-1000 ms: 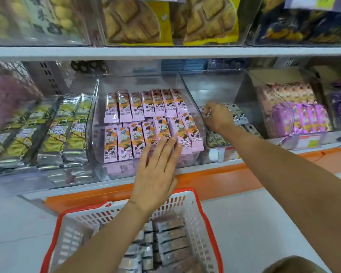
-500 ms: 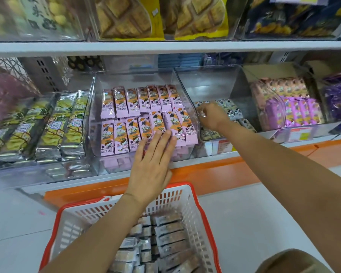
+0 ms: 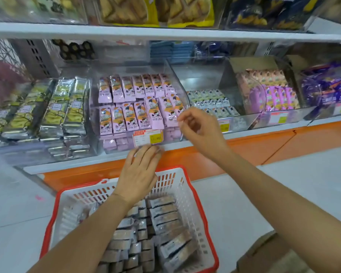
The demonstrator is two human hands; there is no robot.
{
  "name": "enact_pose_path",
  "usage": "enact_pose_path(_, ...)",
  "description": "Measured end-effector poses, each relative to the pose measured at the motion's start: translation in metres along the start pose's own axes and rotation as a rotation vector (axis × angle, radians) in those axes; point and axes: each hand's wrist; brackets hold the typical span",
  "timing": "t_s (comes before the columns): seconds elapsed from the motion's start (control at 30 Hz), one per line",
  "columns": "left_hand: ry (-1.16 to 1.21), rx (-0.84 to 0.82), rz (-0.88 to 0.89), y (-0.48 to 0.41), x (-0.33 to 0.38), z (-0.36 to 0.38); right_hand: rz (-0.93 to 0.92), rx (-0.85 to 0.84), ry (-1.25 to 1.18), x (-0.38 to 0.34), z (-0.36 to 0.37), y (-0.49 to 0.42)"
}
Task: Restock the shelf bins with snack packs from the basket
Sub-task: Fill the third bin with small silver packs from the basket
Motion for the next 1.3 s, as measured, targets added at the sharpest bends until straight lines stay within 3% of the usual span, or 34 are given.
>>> enact_pose_path(0.27, 0.015, -0.397, -0.089, 0.073, -0.033, 0.040, 0.197, -0.427, 0.224, 0.066, 0.114, 0.094)
enact_pose_path(0.5, -0.021, -0.594, -0.235, 0.106, -0.048, 0.076, 0.347, -0.782, 0.512, 0.120, 0.175, 0.143)
enact_pose_path(0.63, 0.026, -0.511, -0.239, 0.116, -0.054, 0.094, 0.448, -0.895, 0.613, 0.152, 0.200, 0.153)
enact_pose_path(0.77, 0.062, -0.530, -0.266, 0.119, -0.051, 0.105, 0.410, -1.063, 0.777, 0.177, 0.219, 0.163)
enact_pose_path(1.0, 0.001, -0.548, -0.264, 0.118, -0.047, 0.108, 0.268, -1.077, 0.998, 0.181, 0.233, 0.163)
enact_pose_path(1.17, -0.008, -0.552, -0.271, 0.119, -0.048, 0.104, 0.217, -1.048, 0.989, 0.175, 0.223, 0.151)
enact_pose_path(1.3, -0.038, -0.601, -0.228, 0.115, -0.050, 0.097, 0.165, -0.910, 0.802, 0.157, 0.197, 0.131)
Point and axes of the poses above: each hand's wrist, its own y-axis away from the middle knuckle, its own z-axis out of the palm, x = y × z, and after that the axes turned 1 degree about -y, right-handed
